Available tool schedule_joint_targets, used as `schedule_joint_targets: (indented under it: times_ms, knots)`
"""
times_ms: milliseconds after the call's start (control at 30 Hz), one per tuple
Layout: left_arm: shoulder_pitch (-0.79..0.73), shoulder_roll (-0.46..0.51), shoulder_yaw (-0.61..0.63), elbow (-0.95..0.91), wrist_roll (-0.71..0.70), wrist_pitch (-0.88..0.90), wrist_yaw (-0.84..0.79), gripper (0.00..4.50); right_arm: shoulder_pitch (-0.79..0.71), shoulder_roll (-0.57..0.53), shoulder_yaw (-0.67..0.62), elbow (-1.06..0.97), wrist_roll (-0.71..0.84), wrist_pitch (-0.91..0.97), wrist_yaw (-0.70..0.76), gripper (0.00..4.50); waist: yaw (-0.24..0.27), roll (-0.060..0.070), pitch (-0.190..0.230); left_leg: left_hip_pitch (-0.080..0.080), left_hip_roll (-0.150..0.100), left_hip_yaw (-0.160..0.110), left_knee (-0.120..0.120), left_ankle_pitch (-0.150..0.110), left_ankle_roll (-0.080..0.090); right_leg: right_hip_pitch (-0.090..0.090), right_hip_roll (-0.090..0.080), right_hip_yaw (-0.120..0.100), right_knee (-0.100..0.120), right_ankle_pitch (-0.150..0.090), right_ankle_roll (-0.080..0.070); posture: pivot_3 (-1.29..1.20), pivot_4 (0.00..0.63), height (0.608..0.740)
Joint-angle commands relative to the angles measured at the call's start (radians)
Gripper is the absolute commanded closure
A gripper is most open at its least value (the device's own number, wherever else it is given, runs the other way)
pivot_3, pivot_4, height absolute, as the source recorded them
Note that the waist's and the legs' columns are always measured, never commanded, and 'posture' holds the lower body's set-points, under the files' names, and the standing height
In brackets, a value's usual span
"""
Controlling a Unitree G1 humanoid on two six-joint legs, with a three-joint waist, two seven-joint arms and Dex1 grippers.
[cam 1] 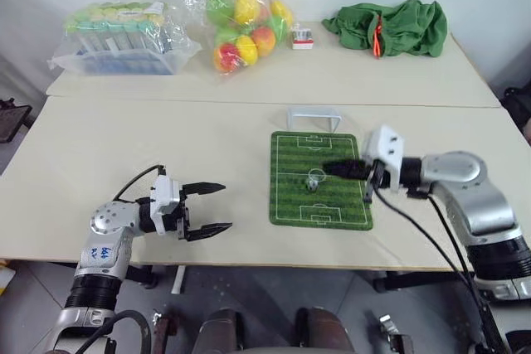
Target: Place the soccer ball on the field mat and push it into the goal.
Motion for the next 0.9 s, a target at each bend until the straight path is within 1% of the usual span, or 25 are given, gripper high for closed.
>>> schedule_joint_targets:
  times_ms: [33,233,400,533,700,767,800,867,900]
  knots:
    - [-0.013,0.002,0.006,0.012,0.000,-0.019,-0.003,0.00,0.007,-0.013,-0.051,-0.016,0.021,0.006,-0.009,4.41,-0.002,0.000,0.000,0.000,0.000,0.000,0.000,0.000,0.000,0.000,0.000,0.000,0.000,0.000,0.000,0.00,0.150,0.740]
    - [-0.051,-0.005,0.023,0.061,0.004,-0.059,0.011,0.00,0.041,-0.046,-0.097,-0.016,0.025,0.014,-0.009,4.41,-0.002,0.000,0.000,0.000,0.000,0.001,-0.001,0.000,0.000,0.000,0.000,0.000,0.000,0.000,0.000,0.00,0.150,0.740]
    - [-0.104,-0.012,0.060,0.106,-0.020,-0.088,0.041,0.00,0.083,-0.100,-0.177,0.028,0.069,0.035,0.025,4.41,-0.002,0.000,0.000,0.000,-0.001,0.001,0.000,0.000,0.000,0.000,0.000,0.000,0.000,0.000,0.000,0.00,0.150,0.740]
    - [-0.117,-0.012,0.085,0.116,-0.032,-0.089,0.050,0.00,0.140,-0.145,-0.242,0.082,0.095,0.043,0.051,4.41,-0.002,0.000,0.000,0.000,-0.001,0.000,-0.001,0.000,0.000,0.000,0.000,0.000,-0.001,0.000,0.000,0.00,0.150,0.740]
    - [-0.092,0.000,0.141,0.075,-0.074,-0.061,0.069,0.00,0.252,-0.210,-0.339,0.127,0.111,0.044,0.080,4.41,-0.002,0.000,0.000,0.000,-0.001,0.001,-0.001,0.000,0.000,0.000,0.000,0.000,0.000,0.000,0.000,0.00,0.150,0.740]
    - [-0.073,0.020,0.163,0.060,-0.077,-0.048,0.078,0.00,0.302,-0.235,-0.373,0.145,0.119,0.050,0.103,4.41,-0.003,0.000,0.000,0.000,-0.001,0.001,-0.001,0.000,0.000,0.000,0.000,0.000,-0.001,0.000,0.000,0.00,0.150,0.740]
    - [-0.060,0.033,0.171,0.049,-0.080,-0.033,0.079,0.00,0.325,-0.245,-0.392,0.156,0.127,0.057,0.115,4.14,-0.003,0.000,0.000,0.000,0.000,0.001,-0.001,0.000,0.000,0.000,0.000,0.001,-0.001,0.000,0.000,0.00,0.150,0.740]
    - [-0.031,0.055,0.186,0.035,-0.088,-0.016,0.073,0.00,0.360,-0.256,-0.427,0.170,0.161,0.078,0.148,3.83,-0.004,0.000,0.000,0.000,0.000,0.001,0.000,0.000,0.000,0.000,0.000,0.001,-0.001,0.000,0.000,0.00,0.150,0.740]
    - [-0.019,0.064,0.193,0.029,-0.095,-0.003,0.072,0.00,0.374,-0.257,-0.444,0.173,0.174,0.076,0.163,3.47,-0.004,0.000,0.000,0.000,0.000,0.002,-0.001,0.000,0.000,0.000,0.000,0.001,-0.001,0.000,0.000,0.00,0.150,0.740]
